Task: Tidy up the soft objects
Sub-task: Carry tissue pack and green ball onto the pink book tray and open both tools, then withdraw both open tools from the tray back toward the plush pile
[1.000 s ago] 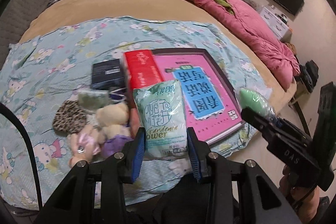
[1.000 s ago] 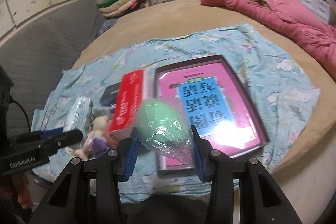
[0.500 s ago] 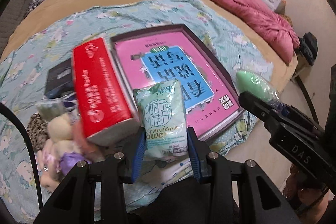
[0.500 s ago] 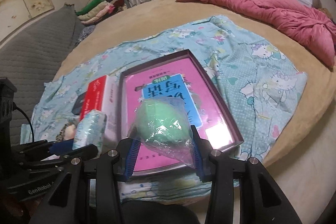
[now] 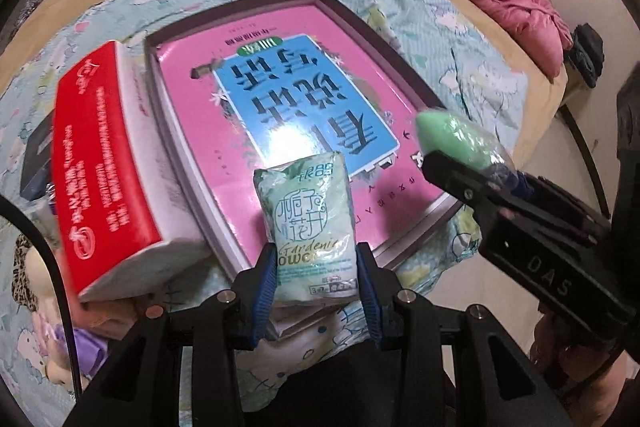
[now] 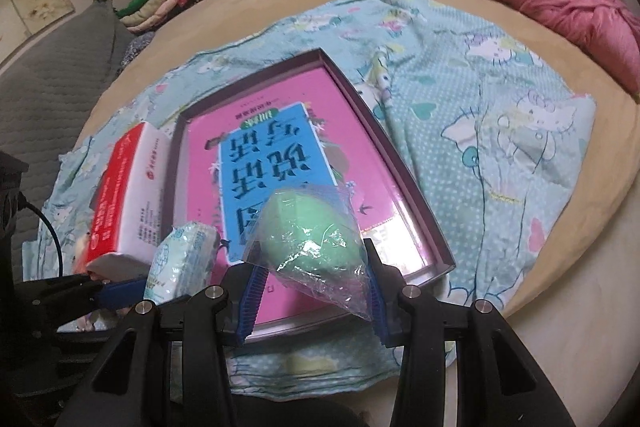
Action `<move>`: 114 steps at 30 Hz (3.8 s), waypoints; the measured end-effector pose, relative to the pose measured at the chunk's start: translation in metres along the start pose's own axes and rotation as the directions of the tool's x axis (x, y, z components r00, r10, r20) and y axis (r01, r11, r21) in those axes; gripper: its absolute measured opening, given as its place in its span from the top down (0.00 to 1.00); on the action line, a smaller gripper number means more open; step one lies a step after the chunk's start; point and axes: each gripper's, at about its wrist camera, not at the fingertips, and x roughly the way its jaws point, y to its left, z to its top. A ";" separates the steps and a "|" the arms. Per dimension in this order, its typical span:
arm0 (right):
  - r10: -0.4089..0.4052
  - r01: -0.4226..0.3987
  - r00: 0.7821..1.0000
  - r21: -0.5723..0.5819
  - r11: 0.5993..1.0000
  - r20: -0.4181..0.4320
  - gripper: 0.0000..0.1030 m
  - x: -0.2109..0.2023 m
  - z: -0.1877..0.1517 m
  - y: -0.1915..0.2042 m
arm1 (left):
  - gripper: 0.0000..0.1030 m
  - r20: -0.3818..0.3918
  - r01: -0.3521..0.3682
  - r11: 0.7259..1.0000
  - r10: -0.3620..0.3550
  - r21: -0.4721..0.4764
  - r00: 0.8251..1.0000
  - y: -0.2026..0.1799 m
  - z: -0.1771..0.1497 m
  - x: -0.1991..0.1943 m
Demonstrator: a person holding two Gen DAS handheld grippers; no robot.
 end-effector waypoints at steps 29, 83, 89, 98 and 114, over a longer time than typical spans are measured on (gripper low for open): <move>-0.067 0.065 0.998 0.074 0.995 0.017 0.37 -0.004 -0.002 -0.019 | 0.51 -0.025 -0.001 0.999 0.001 -0.032 1.000 0.005 0.003 0.018; -0.078 0.091 0.985 -0.084 0.992 0.155 0.21 -0.082 -0.004 0.082 | 0.18 0.245 -0.174 0.965 0.220 -0.194 0.944 0.082 -0.076 -0.129; -0.047 0.069 0.985 -0.127 0.989 0.168 0.20 -0.087 -0.006 0.113 | 0.18 0.269 -0.186 0.952 0.250 -0.242 0.930 0.107 -0.094 -0.152; 0.001 0.033 0.985 -0.194 0.981 0.173 0.20 -0.094 -0.012 0.158 | 0.18 0.279 -0.200 0.931 0.289 -0.306 0.916 0.142 -0.122 -0.175; 0.089 -0.033 0.982 -0.309 0.951 0.169 0.20 -0.104 -0.032 0.231 | 0.18 0.299 -0.174 0.892 0.316 -0.418 0.900 0.198 -0.161 -0.203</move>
